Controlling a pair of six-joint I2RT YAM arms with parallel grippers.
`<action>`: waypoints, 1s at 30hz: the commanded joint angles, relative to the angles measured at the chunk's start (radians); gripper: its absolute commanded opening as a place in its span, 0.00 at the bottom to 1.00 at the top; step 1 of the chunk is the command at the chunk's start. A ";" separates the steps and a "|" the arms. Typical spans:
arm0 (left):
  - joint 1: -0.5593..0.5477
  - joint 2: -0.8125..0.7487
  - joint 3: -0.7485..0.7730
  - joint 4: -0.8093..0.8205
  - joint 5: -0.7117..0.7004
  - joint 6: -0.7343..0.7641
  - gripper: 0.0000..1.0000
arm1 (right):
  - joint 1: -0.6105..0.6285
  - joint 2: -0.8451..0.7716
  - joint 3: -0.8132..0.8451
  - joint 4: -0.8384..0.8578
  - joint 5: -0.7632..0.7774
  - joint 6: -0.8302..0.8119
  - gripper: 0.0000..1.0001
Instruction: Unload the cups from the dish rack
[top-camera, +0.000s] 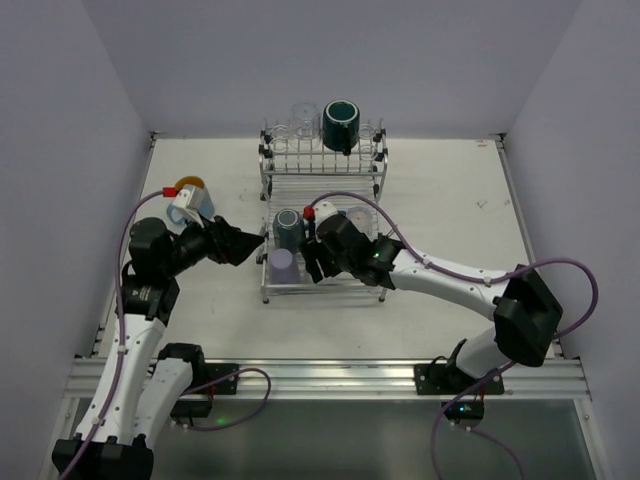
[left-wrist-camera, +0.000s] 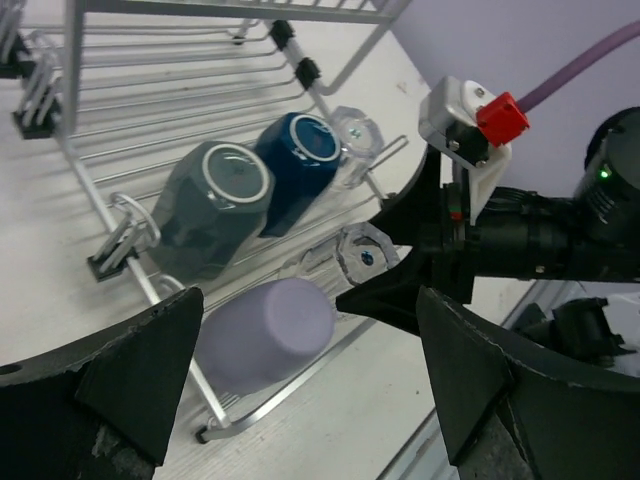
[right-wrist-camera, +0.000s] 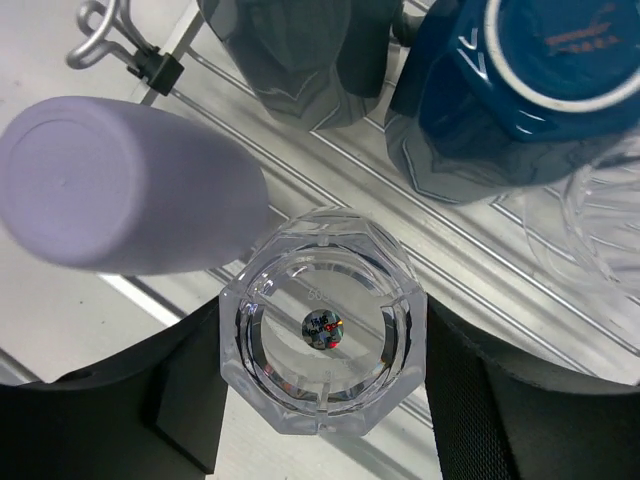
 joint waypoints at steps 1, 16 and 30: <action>-0.014 -0.019 0.057 -0.021 0.170 -0.051 0.91 | 0.007 -0.167 -0.026 0.040 0.042 0.030 0.33; -0.126 -0.052 0.084 0.154 0.316 -0.379 0.82 | 0.007 -0.626 -0.292 0.641 -0.234 0.392 0.28; -0.178 -0.079 0.028 0.333 0.301 -0.510 0.59 | 0.007 -0.414 -0.284 0.933 -0.414 0.581 0.29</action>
